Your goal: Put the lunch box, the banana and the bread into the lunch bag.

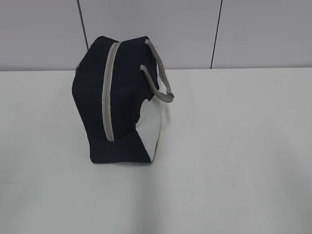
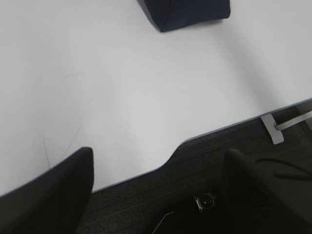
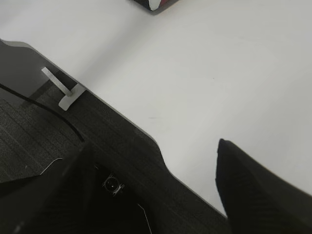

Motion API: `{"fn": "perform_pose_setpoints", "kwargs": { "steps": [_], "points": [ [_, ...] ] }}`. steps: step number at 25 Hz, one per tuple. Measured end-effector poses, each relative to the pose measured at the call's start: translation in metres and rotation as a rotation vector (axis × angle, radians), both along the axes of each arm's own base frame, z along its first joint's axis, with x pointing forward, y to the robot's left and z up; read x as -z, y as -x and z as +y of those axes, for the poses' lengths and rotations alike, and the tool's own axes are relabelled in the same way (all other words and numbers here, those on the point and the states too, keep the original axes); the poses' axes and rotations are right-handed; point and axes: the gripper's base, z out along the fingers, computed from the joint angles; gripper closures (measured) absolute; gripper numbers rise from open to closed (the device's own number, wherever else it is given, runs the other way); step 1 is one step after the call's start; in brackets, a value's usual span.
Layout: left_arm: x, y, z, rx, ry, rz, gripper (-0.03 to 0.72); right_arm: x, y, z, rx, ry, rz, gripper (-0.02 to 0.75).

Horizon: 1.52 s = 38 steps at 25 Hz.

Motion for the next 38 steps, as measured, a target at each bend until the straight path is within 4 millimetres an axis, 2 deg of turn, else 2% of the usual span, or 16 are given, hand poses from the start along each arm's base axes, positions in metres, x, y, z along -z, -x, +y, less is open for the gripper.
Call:
{"fn": "perform_pose_setpoints", "kwargs": {
  "steps": [4, 15, 24, 27, 33, 38],
  "points": [
    [0.0, -0.001, 0.0, -0.001, 0.002, -0.007, 0.149, 0.02, 0.002, -0.002, 0.004, 0.017, 0.023, 0.165],
    [0.003, -0.011, 0.0, -0.012, 0.003, -0.09, 0.149, 0.02, 0.002, -0.002, 0.01, 0.01, 0.022, 0.166],
    [0.004, -0.013, 0.0, -0.012, 0.004, -0.103, 0.2, 0.019, 0.002, -0.003, 0.027, 0.004, 0.014, 0.166],
    [0.004, -0.013, 0.0, -0.011, 0.004, -0.102, 0.202, 0.019, 0.002, -0.004, 0.099, 0.002, 0.015, 0.166],
    [0.004, -0.013, 0.0, -0.012, 0.004, -0.103, 0.207, 0.019, 0.002, -0.01, 0.378, -0.007, 0.002, 0.166],
    [0.004, -0.009, 0.0, -0.012, 0.008, -0.129, 0.221, 0.018, 0.016, -0.014, 0.584, -0.042, -0.089, 0.166]
  ]
}}
